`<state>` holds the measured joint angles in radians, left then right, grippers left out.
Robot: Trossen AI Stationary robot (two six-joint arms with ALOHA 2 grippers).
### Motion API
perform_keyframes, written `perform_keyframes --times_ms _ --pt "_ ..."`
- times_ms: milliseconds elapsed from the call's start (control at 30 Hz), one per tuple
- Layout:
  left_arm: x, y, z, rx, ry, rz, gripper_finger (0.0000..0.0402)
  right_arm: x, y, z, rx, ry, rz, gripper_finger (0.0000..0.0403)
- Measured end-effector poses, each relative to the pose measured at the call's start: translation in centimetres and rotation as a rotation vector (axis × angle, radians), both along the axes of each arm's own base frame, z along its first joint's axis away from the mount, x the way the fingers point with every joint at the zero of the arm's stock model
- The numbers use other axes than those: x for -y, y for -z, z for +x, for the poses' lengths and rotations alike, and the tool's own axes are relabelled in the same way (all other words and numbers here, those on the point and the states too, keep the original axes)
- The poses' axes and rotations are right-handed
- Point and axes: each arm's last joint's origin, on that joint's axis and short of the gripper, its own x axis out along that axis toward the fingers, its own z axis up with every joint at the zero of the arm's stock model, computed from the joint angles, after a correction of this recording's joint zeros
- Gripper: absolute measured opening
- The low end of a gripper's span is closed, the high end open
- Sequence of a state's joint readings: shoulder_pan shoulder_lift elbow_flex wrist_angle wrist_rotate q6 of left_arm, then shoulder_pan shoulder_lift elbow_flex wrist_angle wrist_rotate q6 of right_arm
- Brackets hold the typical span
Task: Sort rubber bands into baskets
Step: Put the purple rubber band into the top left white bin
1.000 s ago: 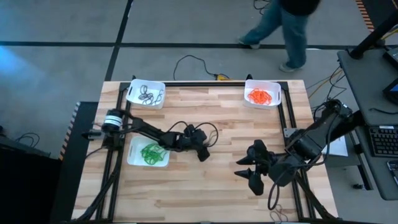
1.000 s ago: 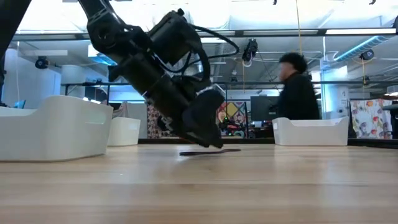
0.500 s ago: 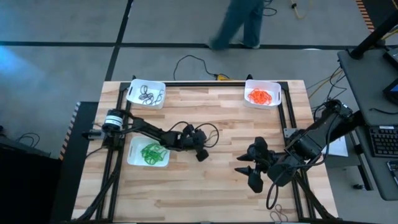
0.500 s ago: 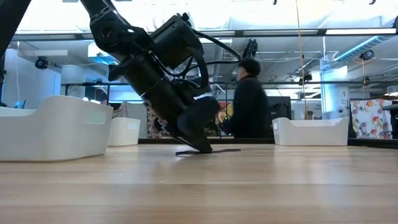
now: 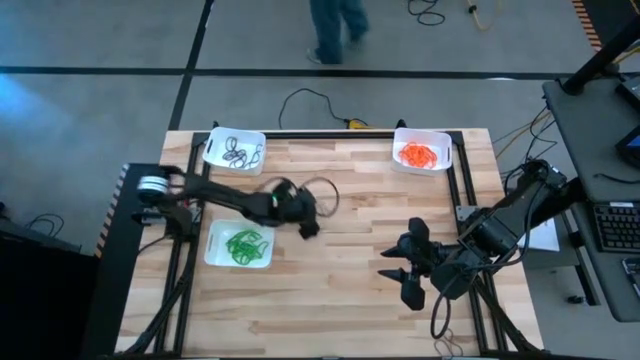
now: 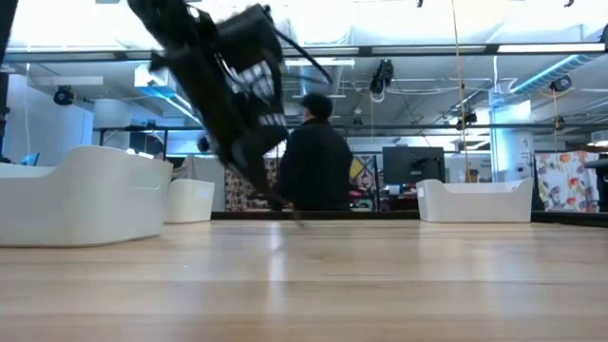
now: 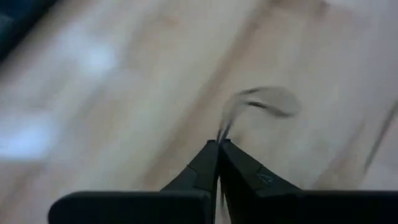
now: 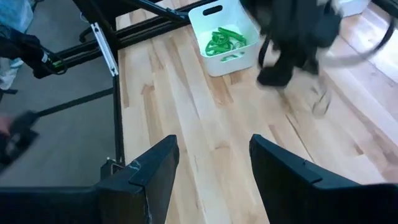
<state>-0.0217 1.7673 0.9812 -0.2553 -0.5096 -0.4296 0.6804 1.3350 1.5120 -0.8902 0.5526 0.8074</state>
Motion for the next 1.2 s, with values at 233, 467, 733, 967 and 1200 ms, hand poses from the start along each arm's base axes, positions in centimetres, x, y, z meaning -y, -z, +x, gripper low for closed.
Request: perform_keyframes --times_ms 233,467,733,967,1200 --pt "-2.9 -6.8 -3.8 0.072 -0.128 0.04 0.0 0.3 0.4 -0.4 -0.058 -0.055 -0.111 0.0192" --pt "-8.2 -9.9 -9.7 0.011 -0.406 -0.01 0.0 0.8 0.5 -0.5 -0.095 -0.168 -0.278 0.0191" --pt "-16.2 -8.9 -14.1 -0.11 -0.608 -0.079 0.0 6.7 -1.0 3.6 0.021 -0.017 -0.343 0.0191" --pt "-21.9 -4.4 -16.0 -0.171 -0.617 -0.275 0.0 13.1 -1.8 6.5 0.111 0.171 -0.275 0.0191" --pt "-22.9 -2.3 -15.6 -0.263 -0.505 -0.278 0.0038 15.7 -1.3 7.2 0.099 0.289 -0.191 0.0192"
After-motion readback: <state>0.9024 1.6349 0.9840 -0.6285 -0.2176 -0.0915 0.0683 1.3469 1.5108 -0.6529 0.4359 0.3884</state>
